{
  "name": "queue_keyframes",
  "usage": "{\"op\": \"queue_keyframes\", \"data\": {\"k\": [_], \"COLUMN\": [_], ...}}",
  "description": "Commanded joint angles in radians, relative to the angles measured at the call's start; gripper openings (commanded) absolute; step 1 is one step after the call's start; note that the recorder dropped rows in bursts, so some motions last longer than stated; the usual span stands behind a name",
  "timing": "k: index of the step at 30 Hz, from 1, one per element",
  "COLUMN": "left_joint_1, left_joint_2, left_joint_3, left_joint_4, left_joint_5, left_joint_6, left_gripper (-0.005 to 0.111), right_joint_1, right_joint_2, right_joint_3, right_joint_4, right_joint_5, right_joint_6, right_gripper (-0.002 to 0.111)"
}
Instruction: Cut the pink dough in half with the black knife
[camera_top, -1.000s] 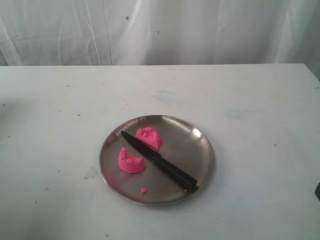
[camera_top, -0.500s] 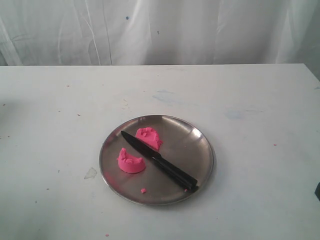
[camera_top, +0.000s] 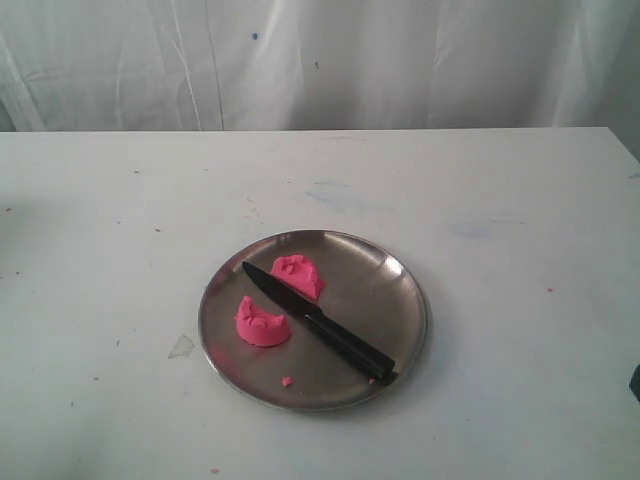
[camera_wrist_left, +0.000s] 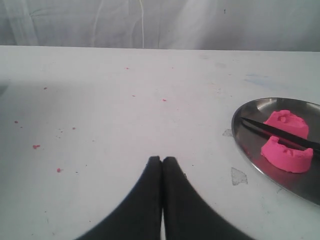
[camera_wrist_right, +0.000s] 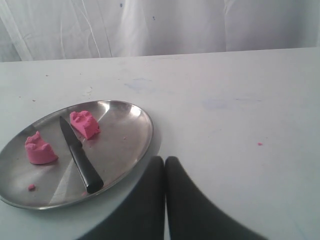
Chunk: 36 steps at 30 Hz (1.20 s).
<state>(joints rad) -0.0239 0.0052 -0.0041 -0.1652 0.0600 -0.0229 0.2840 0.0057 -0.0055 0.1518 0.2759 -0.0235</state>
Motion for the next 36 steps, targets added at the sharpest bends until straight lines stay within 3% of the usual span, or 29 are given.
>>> {"op": "queue_keyframes", "data": {"k": [1, 4, 15, 36], "left_joint_1": [0.003, 0.011, 0.141, 0.141], "left_joint_2": [-0.005, -0.005, -0.005, -0.005], "left_joint_3": [0.004, 0.004, 0.004, 0.004], "left_joint_4": [-0.005, -0.005, -0.005, -0.005], "left_joint_5": [0.005, 0.005, 0.005, 0.005], "left_joint_6": [0.003, 0.003, 0.003, 0.003], "left_gripper": [0.0, 0.0, 0.0, 0.0], "right_joint_1": [-0.006, -0.006, -0.006, -0.006], "right_joint_2": [-0.006, -0.006, -0.006, -0.006], "right_joint_3": [0.006, 0.006, 0.006, 0.006], "right_joint_4": [-0.003, -0.003, -0.003, -0.003], "right_joint_5": [-0.009, -0.009, -0.009, -0.009], "right_joint_6": [0.001, 0.001, 0.001, 0.015], "right_gripper": [0.0, 0.0, 0.0, 0.0]}}
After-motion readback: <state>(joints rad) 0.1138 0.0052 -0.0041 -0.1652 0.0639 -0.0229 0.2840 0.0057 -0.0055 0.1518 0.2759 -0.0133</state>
